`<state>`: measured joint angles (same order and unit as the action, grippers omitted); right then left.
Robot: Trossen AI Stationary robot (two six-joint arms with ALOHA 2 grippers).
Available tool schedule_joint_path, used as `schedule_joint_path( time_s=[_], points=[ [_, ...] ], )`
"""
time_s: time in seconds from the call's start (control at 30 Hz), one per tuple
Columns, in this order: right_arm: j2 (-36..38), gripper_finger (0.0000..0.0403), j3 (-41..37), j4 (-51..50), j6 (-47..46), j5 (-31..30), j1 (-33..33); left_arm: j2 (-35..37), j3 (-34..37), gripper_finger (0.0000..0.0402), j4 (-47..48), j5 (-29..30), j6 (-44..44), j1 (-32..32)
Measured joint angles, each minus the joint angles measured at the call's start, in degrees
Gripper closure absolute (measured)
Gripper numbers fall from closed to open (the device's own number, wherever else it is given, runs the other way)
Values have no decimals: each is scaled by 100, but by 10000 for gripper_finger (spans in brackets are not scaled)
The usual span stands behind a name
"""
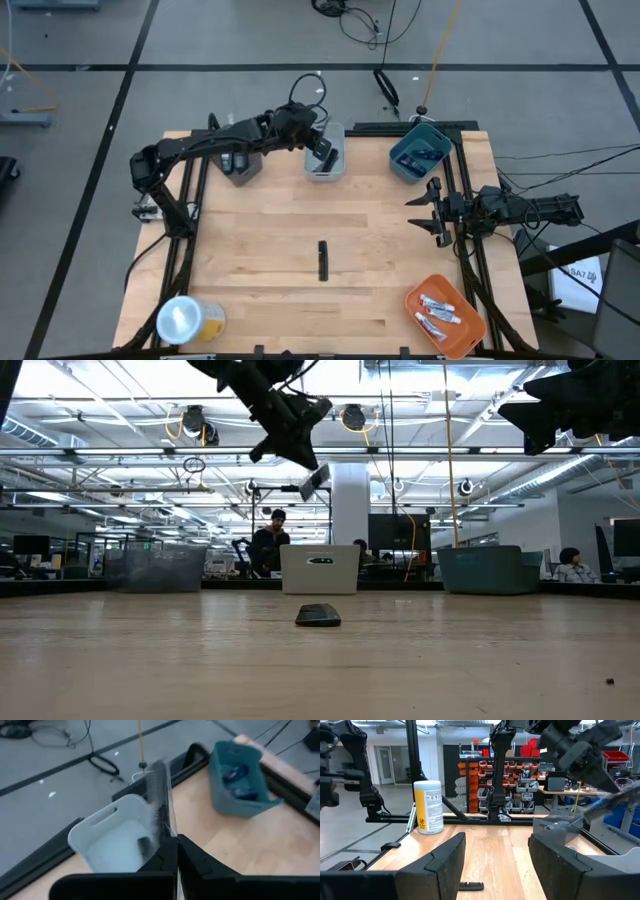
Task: Pick & Place Travel size toiletries
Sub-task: Put the black comb into the gray bin
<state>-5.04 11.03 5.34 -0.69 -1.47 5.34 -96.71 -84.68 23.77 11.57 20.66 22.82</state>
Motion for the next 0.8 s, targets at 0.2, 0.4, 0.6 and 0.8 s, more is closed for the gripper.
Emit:
schedule_joint_path(
  time_s=[0.2, 0.4, 0.6, 0.8],
  points=[
    [0, 193, 0, -1, -3, -9, 0, -363, 2, 402, -189, -36, 45, 164],
    [0, 193, 0, -7, -6, -11, 0, -879, 4, 402, -381, -367, 95, 253],
    [0, 193, 0, -13, -10, -3, 0, -1346, 4, 402, -436, -426, 197, 269],
    [0, 193, 0, -44, -11, -3, 0, -1654, 4, 402, -407, -426, 259, 266]
  ],
)
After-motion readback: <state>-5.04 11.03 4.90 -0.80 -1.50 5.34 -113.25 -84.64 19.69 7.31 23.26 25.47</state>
